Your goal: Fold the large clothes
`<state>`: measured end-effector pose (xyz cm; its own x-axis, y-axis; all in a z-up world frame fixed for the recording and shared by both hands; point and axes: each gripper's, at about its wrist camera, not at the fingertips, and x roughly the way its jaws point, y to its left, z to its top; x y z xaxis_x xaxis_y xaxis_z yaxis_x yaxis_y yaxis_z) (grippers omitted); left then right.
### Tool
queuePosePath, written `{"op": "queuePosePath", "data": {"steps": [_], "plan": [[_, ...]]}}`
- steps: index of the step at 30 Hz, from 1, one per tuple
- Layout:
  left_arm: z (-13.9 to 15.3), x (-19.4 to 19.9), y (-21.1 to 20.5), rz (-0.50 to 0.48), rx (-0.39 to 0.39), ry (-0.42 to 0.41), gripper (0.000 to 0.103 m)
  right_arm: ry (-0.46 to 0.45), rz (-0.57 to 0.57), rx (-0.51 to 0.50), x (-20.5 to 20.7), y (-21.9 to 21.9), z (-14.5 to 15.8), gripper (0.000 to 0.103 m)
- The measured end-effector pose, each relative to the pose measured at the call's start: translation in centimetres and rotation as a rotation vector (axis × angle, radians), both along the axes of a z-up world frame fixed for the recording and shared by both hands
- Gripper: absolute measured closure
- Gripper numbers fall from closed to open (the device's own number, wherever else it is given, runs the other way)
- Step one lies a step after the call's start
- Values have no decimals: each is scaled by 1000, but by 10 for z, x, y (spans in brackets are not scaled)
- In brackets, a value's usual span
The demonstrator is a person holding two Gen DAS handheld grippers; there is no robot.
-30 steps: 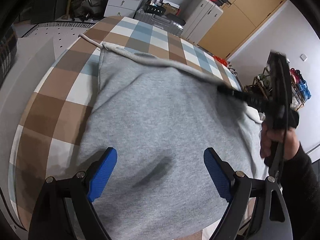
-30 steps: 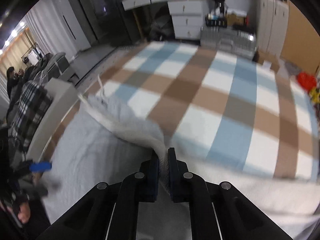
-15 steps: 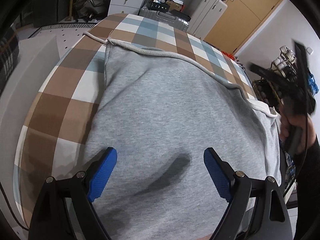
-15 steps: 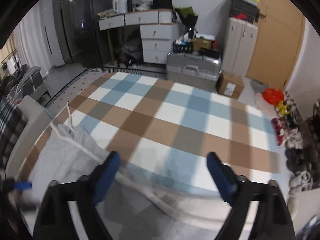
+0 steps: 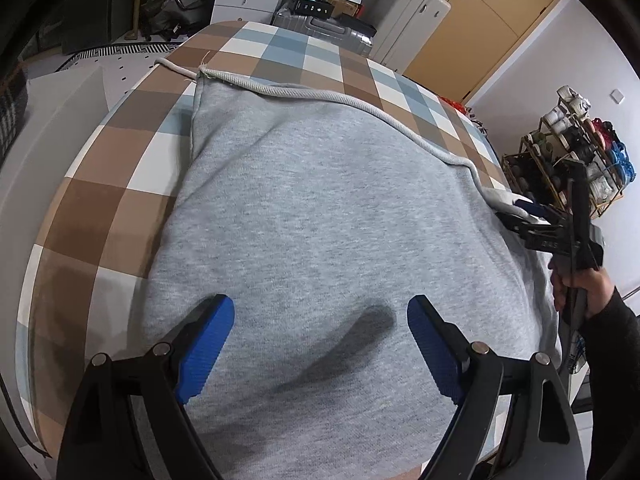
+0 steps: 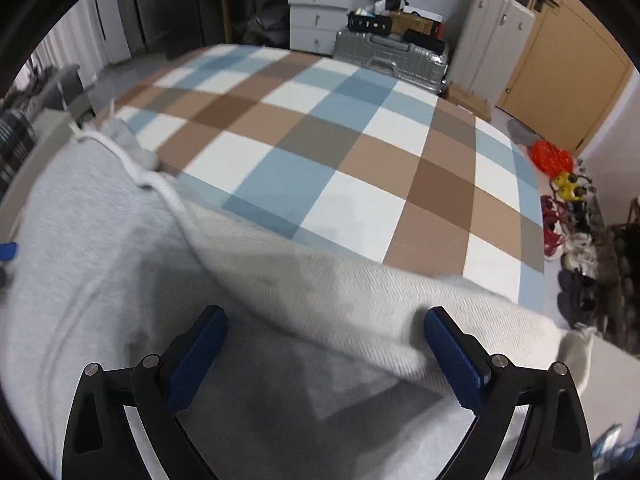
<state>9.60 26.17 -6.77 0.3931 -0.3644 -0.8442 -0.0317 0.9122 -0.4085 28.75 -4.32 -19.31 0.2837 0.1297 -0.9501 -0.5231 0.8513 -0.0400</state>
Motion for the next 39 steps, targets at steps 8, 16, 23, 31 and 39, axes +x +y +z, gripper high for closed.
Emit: {"op": "queuePosePath", "data": {"steps": [8,16,23,31,39], "plan": [[-2,3,-3,-10,34,-5,18,-14,-75,44,25,-10,4,103],[-4,6,-6,-15,63,-13,18,-208,-312,97,46,-48,38,100],[-2,5,-4,-18,57,-17,18,-191,-356,215,11,-83,76,29],[0,2,-8,-15,60,-17,18,104,-397,277,-23,-91,38,21],[-3,2,-8,-25,86,-23,18,109,-463,123,20,-67,-3,13]]}}
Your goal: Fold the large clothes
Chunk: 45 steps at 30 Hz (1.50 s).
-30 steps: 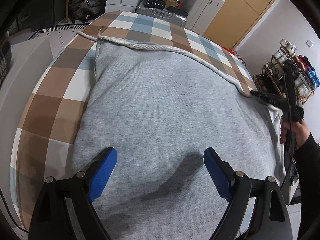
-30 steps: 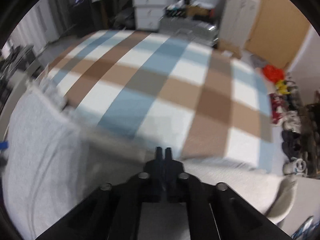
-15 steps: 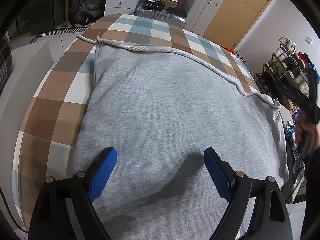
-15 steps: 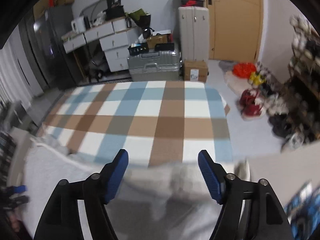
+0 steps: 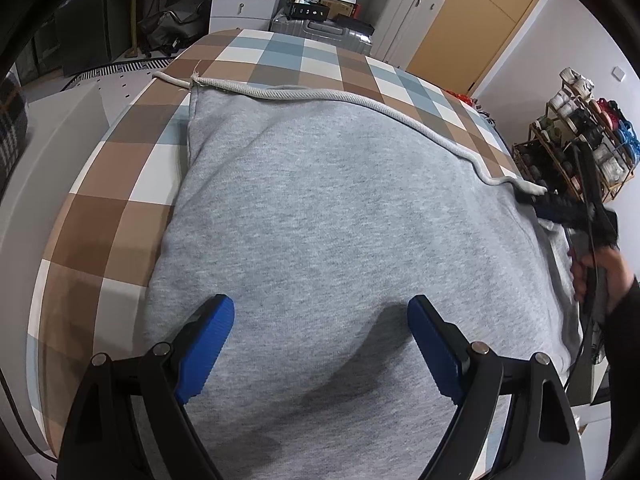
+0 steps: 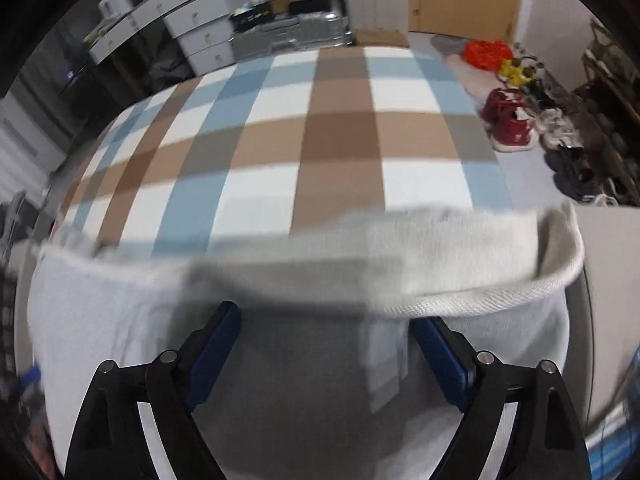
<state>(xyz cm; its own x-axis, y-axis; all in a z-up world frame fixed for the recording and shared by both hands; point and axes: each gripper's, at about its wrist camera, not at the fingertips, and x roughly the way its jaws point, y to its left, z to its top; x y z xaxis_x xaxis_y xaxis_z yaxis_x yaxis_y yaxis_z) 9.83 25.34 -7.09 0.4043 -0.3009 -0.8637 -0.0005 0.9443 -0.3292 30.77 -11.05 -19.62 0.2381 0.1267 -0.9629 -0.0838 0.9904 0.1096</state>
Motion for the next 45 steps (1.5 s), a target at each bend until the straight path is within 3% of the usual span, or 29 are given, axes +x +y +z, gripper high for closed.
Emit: {"op": "queuePosePath", "data": {"steps": [4,9,12,14,16,18,23,26,29,34,37,41,45], "plan": [[-1,1,1,-10,-8,5,18,-16,-64,33,18,-6,0,13],[0,-1,1,-16,-11,11,18,-93,-139,-8,34,-16,14,16],[1,-1,2,-19,-11,14,18,-205,-195,9,33,-17,45,15],[1,-1,3,-19,-14,19,18,-251,-131,45,29,4,65,14],[2,-1,4,-12,-21,22,18,-257,11,122,18,41,85,14],[3,-2,5,-6,-26,24,18,-246,127,138,2,81,96,5],[7,-12,13,14,-34,15,18,-39,333,128,-26,182,69,5],[7,-14,25,48,-37,28,18,70,358,149,-23,226,42,10],[6,-14,43,112,-47,29,18,132,366,88,-16,262,18,13],[-1,-11,66,182,-76,67,18,121,327,-45,1,294,-8,12],[0,-12,69,189,-121,73,18,97,289,-60,14,301,-14,17],[1,-12,62,172,-90,64,18,70,216,11,31,295,-11,32],[-2,-10,62,172,-92,74,18,-90,134,183,31,262,32,30]]}}
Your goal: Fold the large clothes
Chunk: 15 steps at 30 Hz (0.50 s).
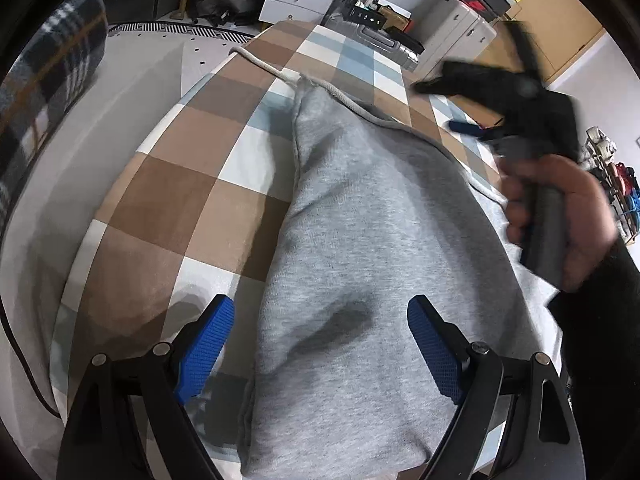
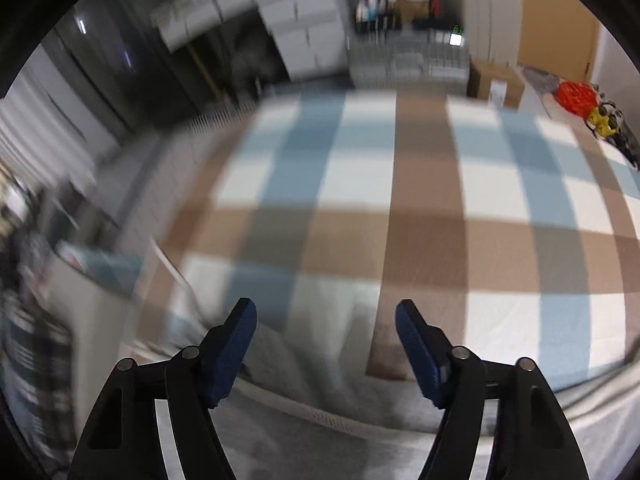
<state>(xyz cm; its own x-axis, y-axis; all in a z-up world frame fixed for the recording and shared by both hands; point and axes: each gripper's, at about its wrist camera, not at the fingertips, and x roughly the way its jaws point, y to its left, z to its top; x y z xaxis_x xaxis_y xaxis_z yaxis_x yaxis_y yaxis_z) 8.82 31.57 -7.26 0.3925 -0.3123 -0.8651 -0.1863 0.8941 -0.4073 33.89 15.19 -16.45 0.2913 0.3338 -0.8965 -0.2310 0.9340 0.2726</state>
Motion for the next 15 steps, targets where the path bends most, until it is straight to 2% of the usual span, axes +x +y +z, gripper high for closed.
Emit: {"op": "queuePosePath", "data": {"steps": [1,3,5,8,10,12,15], "plan": [[0,0,-1,-2,7,-2,18,-17,-11,43,-6,-14,13,29],[2,-1,-3,-19,5,-12,18,-27,-12,117,-25,-40,35,18],[6,1,-6,-31,7,-42,18,-56,-13,177,-55,-69,60,15],[25,-6,-22,-80,18,-132,18,-116,-39,295,-116,-129,99,0],[37,-11,-37,-127,22,-191,18,-161,-118,349,-163,-173,116,0],[46,-12,-55,-183,16,-236,18,-184,-163,354,-195,-196,117,0],[52,-15,-84,-247,1,-263,18,-209,-198,210,-226,-212,106,0]]}}
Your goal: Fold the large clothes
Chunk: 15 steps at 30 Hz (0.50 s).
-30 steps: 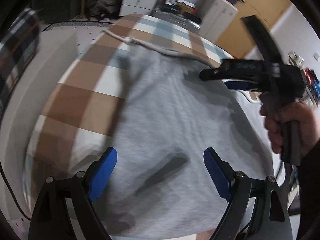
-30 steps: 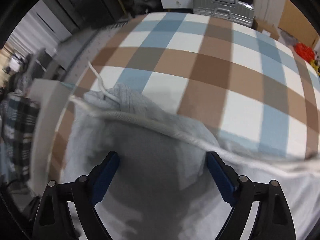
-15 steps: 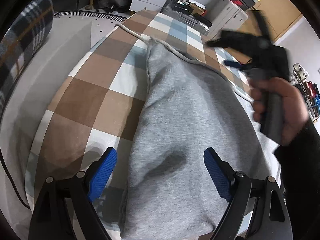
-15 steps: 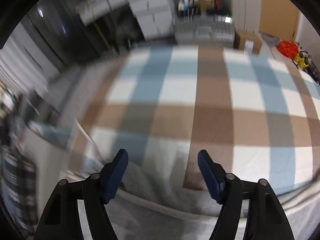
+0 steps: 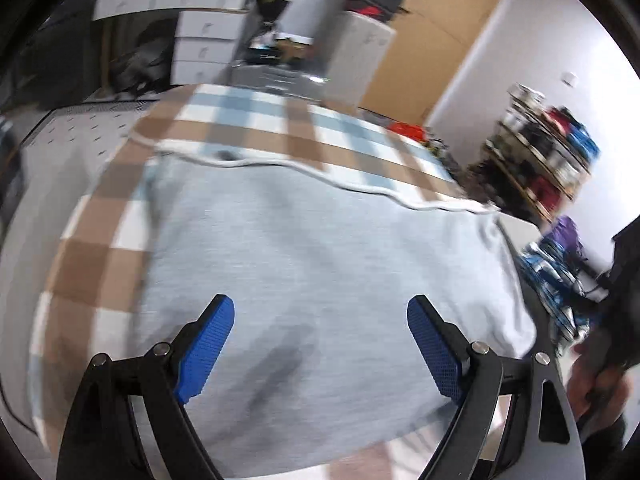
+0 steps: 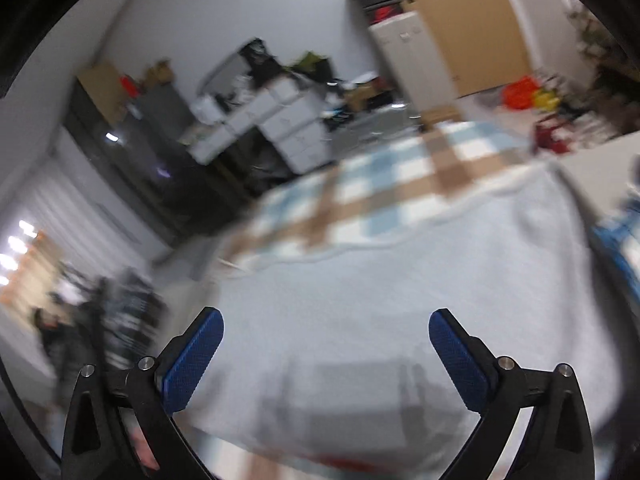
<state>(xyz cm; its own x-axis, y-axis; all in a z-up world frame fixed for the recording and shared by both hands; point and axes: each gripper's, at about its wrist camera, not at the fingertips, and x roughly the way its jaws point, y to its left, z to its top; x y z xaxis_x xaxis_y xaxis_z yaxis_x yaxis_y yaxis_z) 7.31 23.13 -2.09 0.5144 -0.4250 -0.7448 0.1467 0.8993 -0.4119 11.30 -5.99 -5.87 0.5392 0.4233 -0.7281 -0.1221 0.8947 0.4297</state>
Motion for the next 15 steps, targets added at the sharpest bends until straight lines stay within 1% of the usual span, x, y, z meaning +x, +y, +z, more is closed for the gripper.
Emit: {"op": "queuePosePath", "data": {"steps": [1,3,6,7,9,11,12,14,15], "plan": [[-2,2,-10,-20,6,12,18,11,1,-60,-7,3,-10,0],[-13,7,-28,-45,39,47,18,27,17,-109,-9,10,-25,0],[-44,17,-47,-54,169,162,17,40,37,-213,-7,22,-47,0],[-48,18,-47,-54,185,163,17,86,33,-266,-2,26,-60,0],[-46,18,-44,-60,207,133,17,167,56,-317,-2,24,-78,0],[-54,21,-42,-48,293,120,6,187,64,-312,-2,18,-87,0],[-59,23,-40,-46,309,132,0,223,71,-312,1,15,-90,0],[-63,27,-34,-45,261,168,1,250,67,-303,1,8,-92,0],[-62,28,-30,-32,249,175,1,251,61,-301,1,6,-91,0]]}}
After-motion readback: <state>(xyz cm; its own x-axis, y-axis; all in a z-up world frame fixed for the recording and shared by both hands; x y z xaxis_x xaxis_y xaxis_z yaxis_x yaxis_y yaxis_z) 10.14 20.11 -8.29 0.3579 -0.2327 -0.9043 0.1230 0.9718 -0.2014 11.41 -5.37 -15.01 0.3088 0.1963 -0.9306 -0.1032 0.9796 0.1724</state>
